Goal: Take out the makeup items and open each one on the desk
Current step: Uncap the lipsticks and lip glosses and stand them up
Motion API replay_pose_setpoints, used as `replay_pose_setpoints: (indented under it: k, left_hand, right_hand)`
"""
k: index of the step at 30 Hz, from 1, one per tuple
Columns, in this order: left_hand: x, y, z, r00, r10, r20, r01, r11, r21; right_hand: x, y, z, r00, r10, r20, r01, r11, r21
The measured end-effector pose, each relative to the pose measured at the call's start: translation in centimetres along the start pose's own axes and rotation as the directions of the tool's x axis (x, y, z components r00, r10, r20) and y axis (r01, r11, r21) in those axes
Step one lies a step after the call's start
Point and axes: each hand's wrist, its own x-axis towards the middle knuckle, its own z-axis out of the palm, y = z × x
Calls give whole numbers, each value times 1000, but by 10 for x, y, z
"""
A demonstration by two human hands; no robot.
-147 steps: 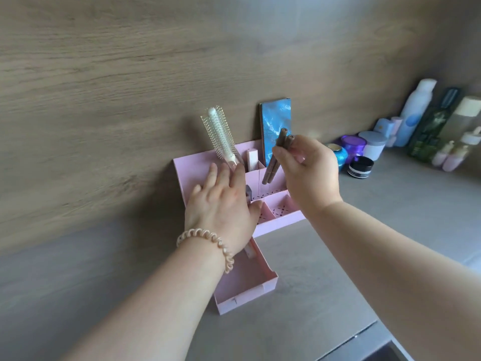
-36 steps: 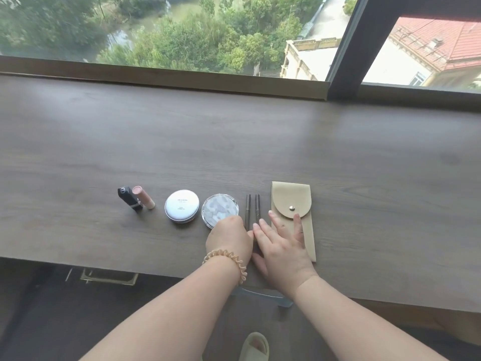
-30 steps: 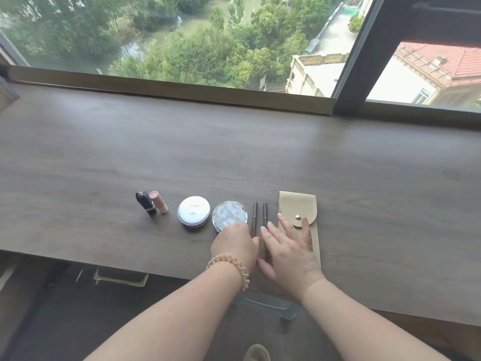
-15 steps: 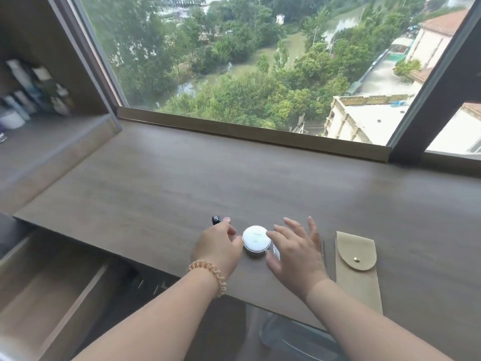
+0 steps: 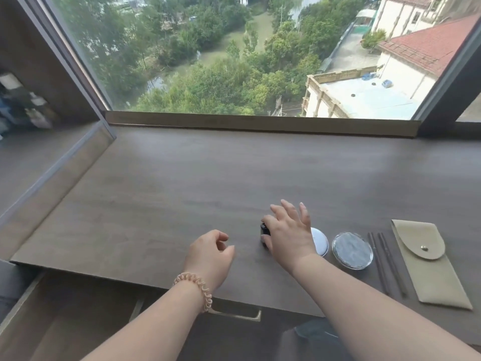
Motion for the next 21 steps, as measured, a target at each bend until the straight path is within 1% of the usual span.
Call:
replay_pose_setpoints:
  k: [4,6,8,10,12,13,15,16,18,19,21]
  left_hand:
    - [11,-3,1,994,79,72,-78,997,-12]
    - [13,5,1,987,128,94,-125,991,-38]
    - [14,17,0,976,189,111,-181,980,-80]
    - [13,33,-2,961,251,114,-233,961,-146]
    - [10,49,-6,947,306,103,-276,933,-229]
    - [8,57,-8,937,335,97,-299,915,-273]
    - [1,72,-11,917,386,98,-331,876,-349]
    - [-3,79,-12,910,401,102,-334,858,-391]
    - [-12,94,-14,909,402,107,-300,811,-502]
    - [-16,100,-15,913,395,104,-279,790,-545]
    - [-24,112,-16,923,376,78,-260,762,-593]
  right_hand:
    - [6,-4,-1,998,45,36,-45,999,-15]
    - [4,-5,-7,998,60,4,-60,998,0]
    - [0,-6,-19,993,71,-93,-63,995,78]
    - [-4,-6,-37,984,90,-156,-62,983,175]
    - [-7,-7,-56,982,121,-144,-71,949,307]
    - [-10,-7,-67,979,139,-147,-71,916,394]
    - [-17,-1,-87,969,194,-152,-73,816,573]
    - [-22,1,-94,963,238,-127,-94,738,668]
    - [-33,8,-105,947,320,-7,-166,509,845]
    - [-39,10,-108,943,328,51,-189,402,896]
    - [-50,15,-111,947,308,95,-185,276,943]
